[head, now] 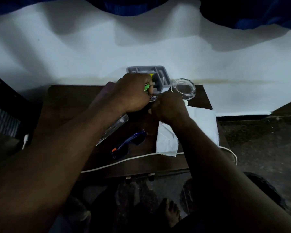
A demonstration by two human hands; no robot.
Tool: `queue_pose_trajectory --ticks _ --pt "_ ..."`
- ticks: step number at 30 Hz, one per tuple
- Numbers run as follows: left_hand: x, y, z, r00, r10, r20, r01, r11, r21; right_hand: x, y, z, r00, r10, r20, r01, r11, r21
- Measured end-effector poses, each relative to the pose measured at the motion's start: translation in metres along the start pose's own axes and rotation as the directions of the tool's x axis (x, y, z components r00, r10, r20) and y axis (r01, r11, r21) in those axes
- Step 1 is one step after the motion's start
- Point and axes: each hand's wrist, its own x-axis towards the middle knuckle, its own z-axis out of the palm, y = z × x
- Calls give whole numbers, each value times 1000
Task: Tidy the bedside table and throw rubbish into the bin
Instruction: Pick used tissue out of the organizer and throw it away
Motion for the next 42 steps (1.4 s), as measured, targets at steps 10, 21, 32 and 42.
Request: queue_pose_trajectory --ticks 10,21,32,42 --pt "4 3 44 981 116 158 -126 991 52 0 58 -38 940 296 -167 -246 932 266" --pt "16 29 91 956 112 273 -203 920 336 -14 81 -23 968 247 -39 -234 948 216" --pt "26 36 108 970 125 210 -202 892 404 -10 89 -24 962 260 -84 -245 957 155" --pt "22 48 73 982 164 -96 -134 955 264 5 47 -55 874 342 -345 -96 818 567"
